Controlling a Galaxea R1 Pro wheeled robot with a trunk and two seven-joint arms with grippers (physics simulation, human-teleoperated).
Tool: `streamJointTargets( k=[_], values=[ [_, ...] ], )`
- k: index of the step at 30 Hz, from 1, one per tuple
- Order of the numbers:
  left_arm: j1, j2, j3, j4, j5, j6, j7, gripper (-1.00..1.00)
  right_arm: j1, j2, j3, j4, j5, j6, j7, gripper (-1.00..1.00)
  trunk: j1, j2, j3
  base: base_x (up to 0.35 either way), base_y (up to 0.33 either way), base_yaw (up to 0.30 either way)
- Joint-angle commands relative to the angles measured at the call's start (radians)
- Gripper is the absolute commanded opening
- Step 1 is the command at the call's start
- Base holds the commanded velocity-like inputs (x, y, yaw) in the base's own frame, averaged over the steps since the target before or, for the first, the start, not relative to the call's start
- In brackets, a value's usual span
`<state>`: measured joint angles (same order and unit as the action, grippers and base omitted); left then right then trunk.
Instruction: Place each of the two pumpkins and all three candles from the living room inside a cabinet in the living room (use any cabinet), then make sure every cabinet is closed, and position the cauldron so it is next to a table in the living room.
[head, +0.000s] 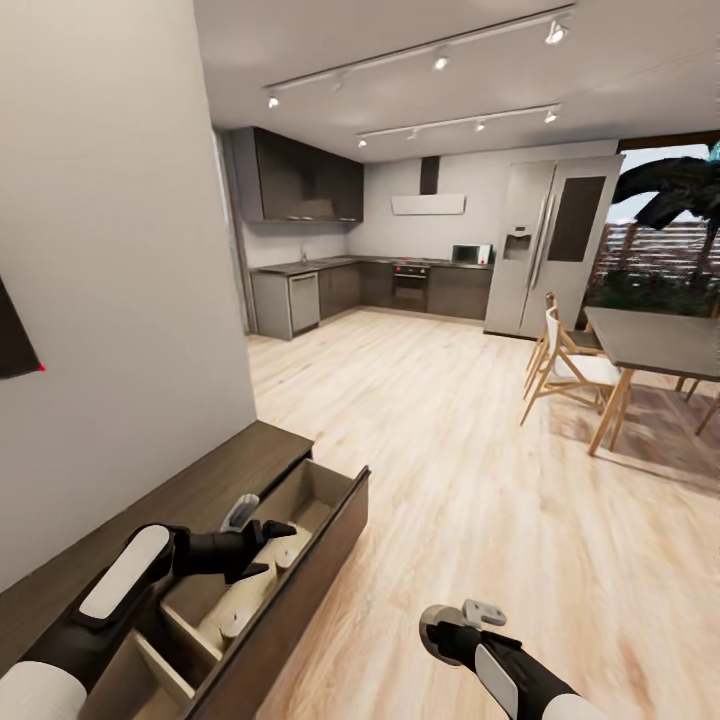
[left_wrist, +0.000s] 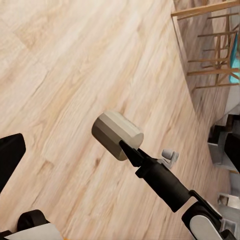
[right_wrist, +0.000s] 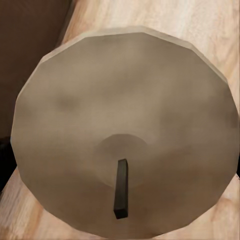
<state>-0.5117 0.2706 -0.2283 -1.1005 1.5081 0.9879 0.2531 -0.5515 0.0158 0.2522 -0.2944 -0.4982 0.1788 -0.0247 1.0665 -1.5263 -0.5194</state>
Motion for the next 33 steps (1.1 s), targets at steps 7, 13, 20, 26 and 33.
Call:
streamJointTargets(
  k=[7, 13, 20, 26, 33],
  values=[
    [-0.001, 0.001, -0.002, -0.001, 0.011, 0.0, 0.01, 1.0, 0.0, 0.0, 0.005, -0.002, -0.005, 0.004, -0.004, -1.0, 0.001, -0.001, -0.001, 0.342, 0.001, -0.02],
    [-0.001, 0.001, -0.002, -0.001, 0.011, 0.0, 0.01, 1.0, -0.001, 0.0, 0.005, -0.002, -0.005, 0.004, -0.004, -1.0, 0.001, -0.001, -0.001, 0.342, -0.01, -0.001],
    [-0.001, -0.001, -0.003, -0.001, 0.01, 0.0, 0.011, 1.0, -0.001, 0.0, 0.005, -0.002, -0.005, 0.004, -0.004, -1.0, 0.001, -0.001, -0.001, 0.329, -0.123, 0.0],
    [-0.001, -0.001, -0.004, -0.001, 0.01, 0.0, 0.011, 1.0, -0.001, 0.0, 0.005, -0.003, -0.005, 0.004, -0.004, -1.0, 0.001, -0.001, -0.001, 0.293, -0.197, 0.0],
    [-0.001, 0.0, -0.005, -0.001, 0.01, 0.0, 0.01, 1.0, -0.001, 0.0, 0.005, -0.002, -0.005, 0.004, -0.004, -1.0, 0.001, -0.001, -0.001, 0.181, -0.226, 0.0]
  ],
)
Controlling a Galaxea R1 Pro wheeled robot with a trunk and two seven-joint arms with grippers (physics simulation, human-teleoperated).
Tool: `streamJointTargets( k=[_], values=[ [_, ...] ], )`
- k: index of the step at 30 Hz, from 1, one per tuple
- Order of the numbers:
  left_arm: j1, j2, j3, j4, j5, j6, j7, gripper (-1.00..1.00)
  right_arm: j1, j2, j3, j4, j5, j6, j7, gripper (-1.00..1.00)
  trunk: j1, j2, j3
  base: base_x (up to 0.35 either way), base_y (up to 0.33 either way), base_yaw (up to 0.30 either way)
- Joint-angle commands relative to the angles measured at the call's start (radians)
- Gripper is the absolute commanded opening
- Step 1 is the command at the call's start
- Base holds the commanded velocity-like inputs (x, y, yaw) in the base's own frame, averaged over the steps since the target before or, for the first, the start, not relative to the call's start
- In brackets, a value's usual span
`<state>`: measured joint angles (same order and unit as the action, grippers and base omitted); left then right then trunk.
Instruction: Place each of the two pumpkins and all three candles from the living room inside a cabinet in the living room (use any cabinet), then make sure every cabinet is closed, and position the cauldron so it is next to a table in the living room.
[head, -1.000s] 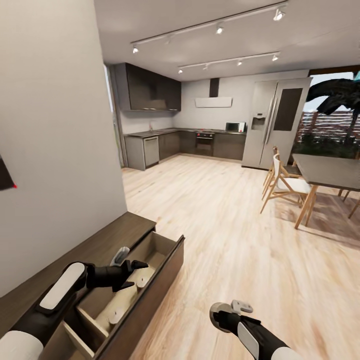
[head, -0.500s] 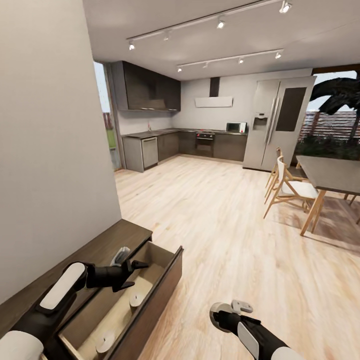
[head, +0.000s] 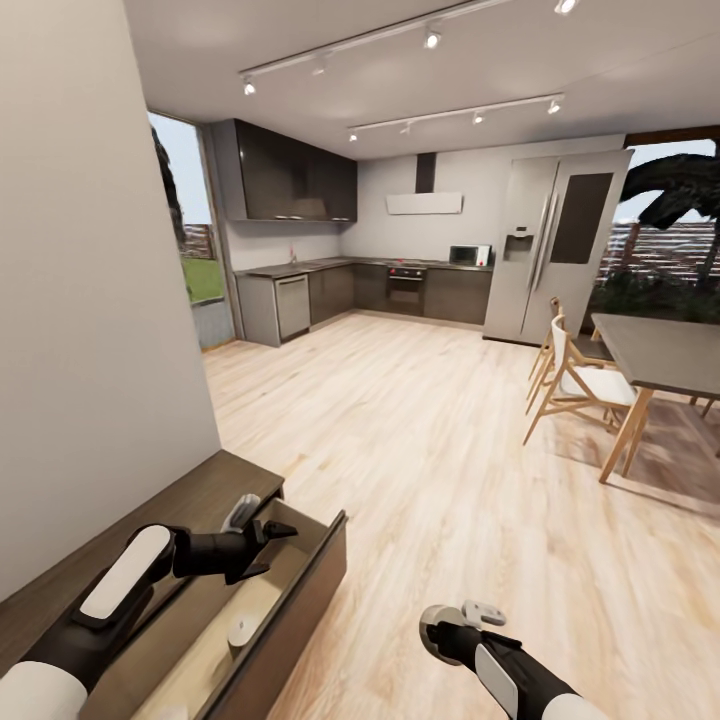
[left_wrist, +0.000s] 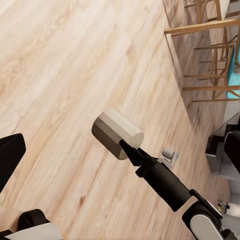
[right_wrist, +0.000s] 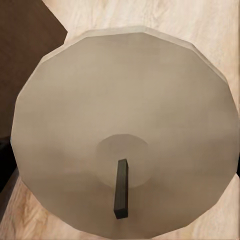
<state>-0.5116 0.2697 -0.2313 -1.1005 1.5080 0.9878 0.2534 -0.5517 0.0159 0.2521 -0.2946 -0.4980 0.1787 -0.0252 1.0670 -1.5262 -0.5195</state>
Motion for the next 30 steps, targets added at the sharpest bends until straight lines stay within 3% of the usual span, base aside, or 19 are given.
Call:
streamJointTargets(
  k=[1, 12, 30],
  values=[
    [-0.001, 0.001, -0.002, -0.001, 0.011, 0.0, 0.009, 1.0, -0.001, -0.001, 0.006, -0.002, -0.005, 0.004, -0.004, -1.0, 0.0, -0.001, -0.001, 0.042, -0.054, 0.0],
    [-0.001, 0.002, -0.002, -0.001, 0.009, 0.0, 0.009, 1.0, -0.001, -0.001, 0.006, -0.002, -0.005, 0.004, -0.004, -1.0, 0.0, -0.001, -0.001, 0.195, -0.037, -0.004],
    [-0.001, 0.0, -0.002, -0.001, 0.009, 0.0, 0.01, 1.0, 0.0, 0.0, 0.006, -0.002, -0.004, 0.003, -0.004, -1.0, 0.0, -0.001, -0.001, 0.258, -0.216, -0.038]
  ],
)
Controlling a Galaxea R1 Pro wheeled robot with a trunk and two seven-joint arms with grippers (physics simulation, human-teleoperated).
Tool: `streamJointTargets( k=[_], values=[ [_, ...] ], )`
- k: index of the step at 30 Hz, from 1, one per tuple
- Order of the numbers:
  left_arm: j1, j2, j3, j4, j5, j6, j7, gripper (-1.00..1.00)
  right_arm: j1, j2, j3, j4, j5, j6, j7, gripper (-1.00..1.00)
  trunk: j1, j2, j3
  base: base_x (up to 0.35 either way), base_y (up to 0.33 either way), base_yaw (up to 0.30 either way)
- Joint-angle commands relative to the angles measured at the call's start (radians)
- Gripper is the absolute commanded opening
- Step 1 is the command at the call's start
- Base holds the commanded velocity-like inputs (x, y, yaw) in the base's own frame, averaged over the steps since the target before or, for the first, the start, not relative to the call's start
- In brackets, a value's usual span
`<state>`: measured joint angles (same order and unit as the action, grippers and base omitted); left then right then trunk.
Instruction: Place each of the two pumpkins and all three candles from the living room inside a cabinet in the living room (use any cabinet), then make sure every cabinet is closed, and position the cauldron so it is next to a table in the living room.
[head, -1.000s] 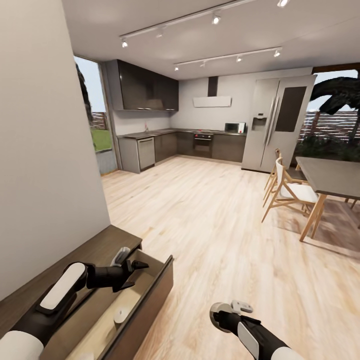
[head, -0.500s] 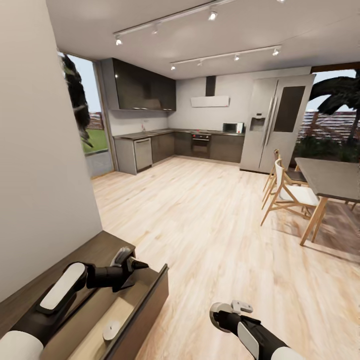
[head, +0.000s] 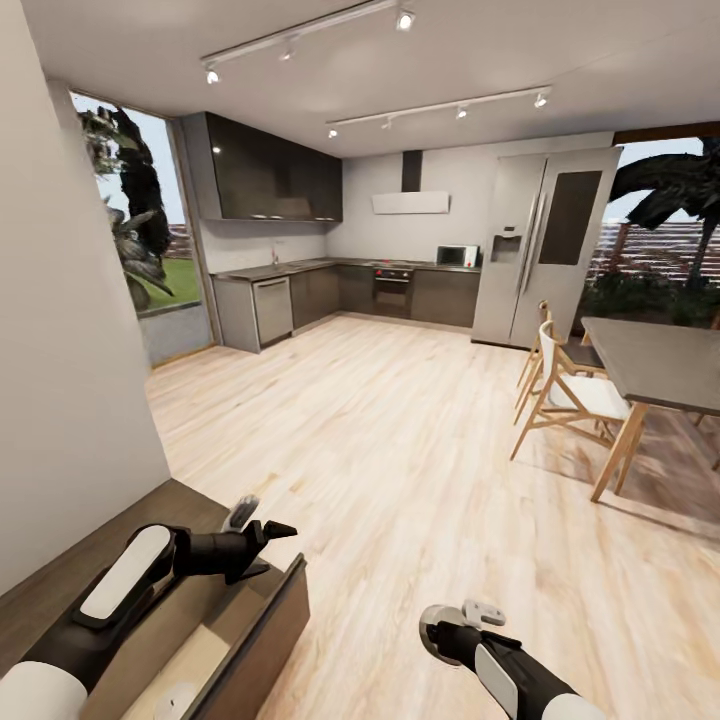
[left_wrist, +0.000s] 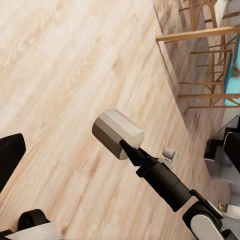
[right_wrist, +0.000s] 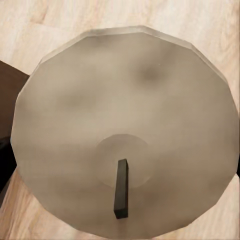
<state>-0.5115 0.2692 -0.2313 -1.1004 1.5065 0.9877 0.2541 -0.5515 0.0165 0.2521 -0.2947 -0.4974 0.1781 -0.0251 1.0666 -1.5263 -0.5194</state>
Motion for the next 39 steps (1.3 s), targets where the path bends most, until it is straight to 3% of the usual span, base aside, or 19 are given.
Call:
streamJointTargets(
  k=[1, 7, 14, 31, 39],
  values=[
    [-0.001, 0.001, -0.002, -0.001, 0.011, 0.0, 0.01, 1.0, -0.001, 0.0, 0.006, -0.002, -0.005, 0.004, -0.004, -1.0, 0.0, -0.001, -0.001, 0.275, -0.195, 0.0],
    [-0.001, 0.001, -0.002, -0.001, 0.011, 0.0, 0.01, 1.0, -0.001, 0.0, 0.006, -0.002, -0.004, 0.003, -0.005, -1.0, 0.0, -0.001, -0.001, 0.273, -0.199, 0.014],
    [-0.001, 0.001, -0.003, -0.001, 0.011, 0.0, 0.01, 1.0, -0.001, 0.0, 0.007, -0.002, -0.003, 0.003, -0.006, -1.0, 0.0, -0.001, -0.001, 0.211, -0.224, 0.233],
    [-0.001, 0.0, -0.003, -0.001, 0.011, 0.0, 0.01, 1.0, -0.001, 0.0, 0.007, -0.002, -0.003, 0.004, -0.004, -1.0, 0.0, -0.001, -0.001, 0.013, -0.267, 0.271],
    [-0.001, -0.001, -0.003, -0.001, 0.011, 0.0, 0.01, 1.0, -0.001, 0.0, 0.007, -0.002, -0.001, 0.004, -0.004, -1.0, 0.0, -0.001, -0.001, 0.0, -0.071, 0.272]
  ],
)
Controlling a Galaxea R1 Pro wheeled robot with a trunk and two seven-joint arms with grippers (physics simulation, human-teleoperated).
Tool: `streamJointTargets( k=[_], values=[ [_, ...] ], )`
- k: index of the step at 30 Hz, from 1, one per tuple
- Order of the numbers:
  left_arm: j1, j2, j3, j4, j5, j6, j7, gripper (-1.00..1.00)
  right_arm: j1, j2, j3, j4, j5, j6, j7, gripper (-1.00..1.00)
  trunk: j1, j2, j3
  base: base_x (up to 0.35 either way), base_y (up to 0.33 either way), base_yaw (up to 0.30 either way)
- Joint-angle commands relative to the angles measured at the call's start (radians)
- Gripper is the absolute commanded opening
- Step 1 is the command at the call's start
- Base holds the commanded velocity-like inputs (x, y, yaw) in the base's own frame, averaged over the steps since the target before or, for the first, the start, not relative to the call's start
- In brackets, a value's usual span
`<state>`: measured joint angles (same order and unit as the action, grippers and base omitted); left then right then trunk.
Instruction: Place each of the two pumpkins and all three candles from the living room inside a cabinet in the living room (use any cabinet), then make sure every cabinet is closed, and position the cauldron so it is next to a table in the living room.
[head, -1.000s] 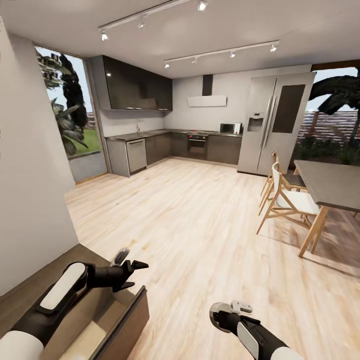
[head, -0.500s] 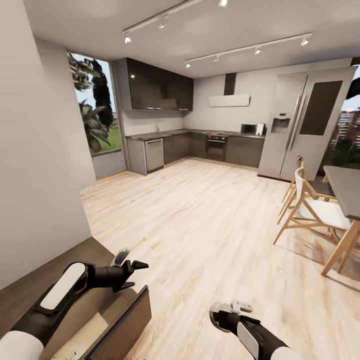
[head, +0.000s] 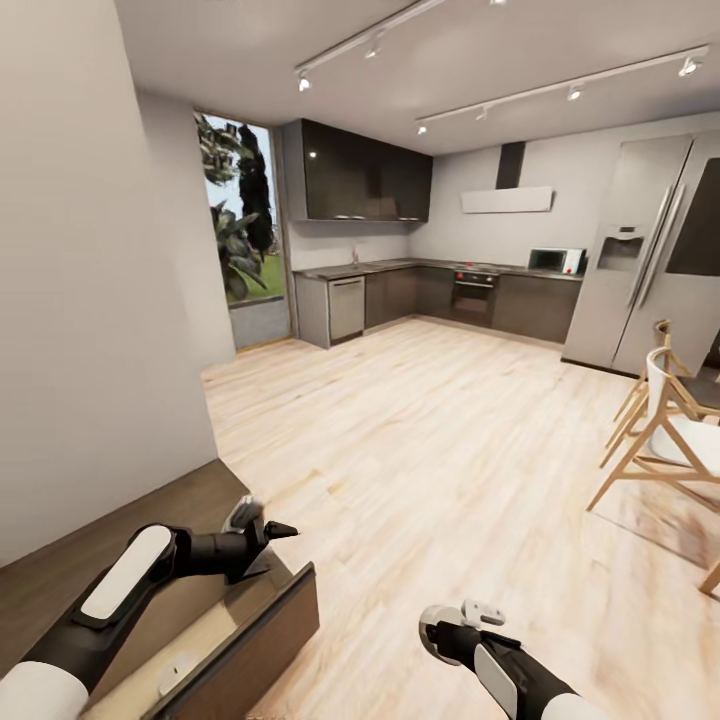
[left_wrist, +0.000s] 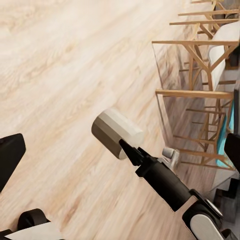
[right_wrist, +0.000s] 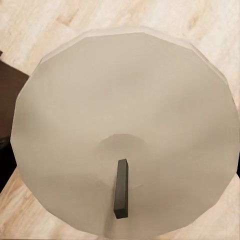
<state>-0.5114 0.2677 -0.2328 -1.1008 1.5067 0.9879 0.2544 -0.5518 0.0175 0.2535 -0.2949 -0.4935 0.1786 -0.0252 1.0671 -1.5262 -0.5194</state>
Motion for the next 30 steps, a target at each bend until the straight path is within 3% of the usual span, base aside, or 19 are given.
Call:
streamJointTargets(
  k=[1, 13, 30],
  values=[
    [-0.001, 0.001, -0.002, -0.001, 0.01, 0.0, 0.009, 1.0, 0.0, -0.001, 0.006, -0.002, -0.005, 0.004, -0.004, -1.0, 0.0, -0.001, -0.001, 0.0, -0.004, 0.272],
    [-0.001, 0.002, 0.002, -0.002, 0.012, 0.0, 0.009, 1.0, 0.0, 0.001, 0.006, -0.002, -0.004, 0.004, -0.005, -1.0, 0.0, -0.001, -0.001, 0.0, 0.0, 0.272],
    [-0.001, 0.0, -0.001, -0.001, 0.012, 0.0, 0.009, 1.0, 0.0, 0.001, 0.009, -0.002, -0.001, 0.005, -0.008, -1.0, -0.065, 0.118, 0.052, 0.0, 0.0, 0.272]
  ],
)
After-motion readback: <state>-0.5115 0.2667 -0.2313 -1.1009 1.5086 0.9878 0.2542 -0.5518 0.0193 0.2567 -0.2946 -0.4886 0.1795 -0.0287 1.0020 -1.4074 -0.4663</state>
